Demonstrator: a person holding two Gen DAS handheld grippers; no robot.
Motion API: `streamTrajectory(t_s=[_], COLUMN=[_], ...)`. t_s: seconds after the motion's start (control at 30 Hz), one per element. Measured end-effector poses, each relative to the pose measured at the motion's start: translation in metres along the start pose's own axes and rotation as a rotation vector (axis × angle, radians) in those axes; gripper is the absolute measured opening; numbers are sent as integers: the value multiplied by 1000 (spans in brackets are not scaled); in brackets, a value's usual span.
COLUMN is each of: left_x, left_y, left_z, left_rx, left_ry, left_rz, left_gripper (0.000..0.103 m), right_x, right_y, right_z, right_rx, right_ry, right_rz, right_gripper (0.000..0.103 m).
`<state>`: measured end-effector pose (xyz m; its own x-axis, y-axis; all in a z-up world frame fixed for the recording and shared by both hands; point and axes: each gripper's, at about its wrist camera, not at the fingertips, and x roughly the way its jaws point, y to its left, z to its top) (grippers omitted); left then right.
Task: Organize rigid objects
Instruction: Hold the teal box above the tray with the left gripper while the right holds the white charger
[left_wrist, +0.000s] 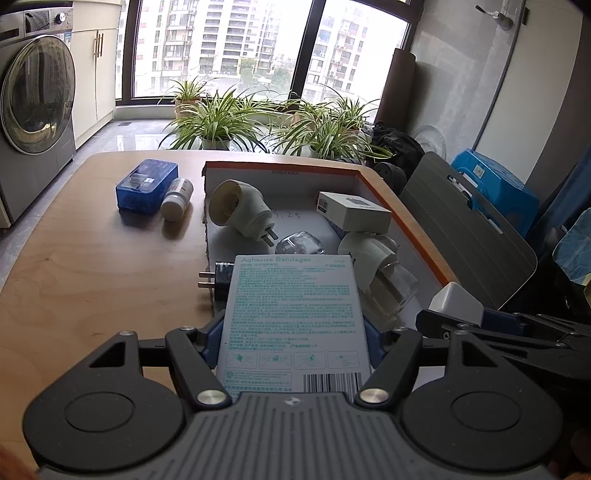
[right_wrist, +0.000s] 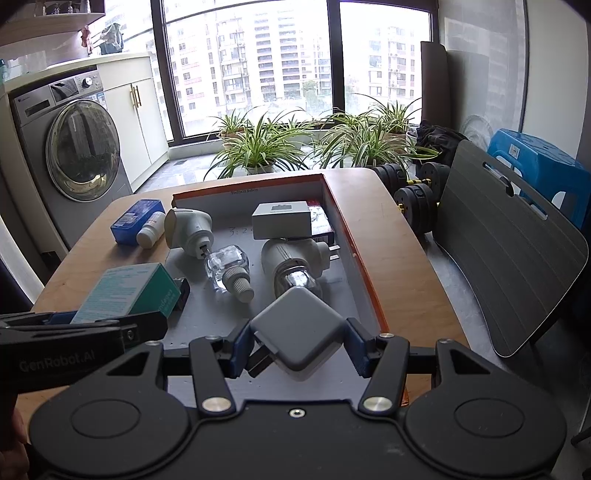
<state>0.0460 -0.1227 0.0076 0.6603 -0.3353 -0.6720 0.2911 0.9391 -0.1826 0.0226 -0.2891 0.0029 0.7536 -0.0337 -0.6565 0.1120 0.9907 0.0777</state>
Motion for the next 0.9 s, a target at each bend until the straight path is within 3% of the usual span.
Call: streamTrajectory(t_s=[0.9], left_x=[8], left_y=[2], left_z=[-1], left_rx=[-4], left_ry=[18], left_rz=[3], left_gripper=[72], right_x=[10], right_y=[0], right_z=[-2], right_rx=[4], right_ry=[22], right_rz=[5], right_gripper=[65])
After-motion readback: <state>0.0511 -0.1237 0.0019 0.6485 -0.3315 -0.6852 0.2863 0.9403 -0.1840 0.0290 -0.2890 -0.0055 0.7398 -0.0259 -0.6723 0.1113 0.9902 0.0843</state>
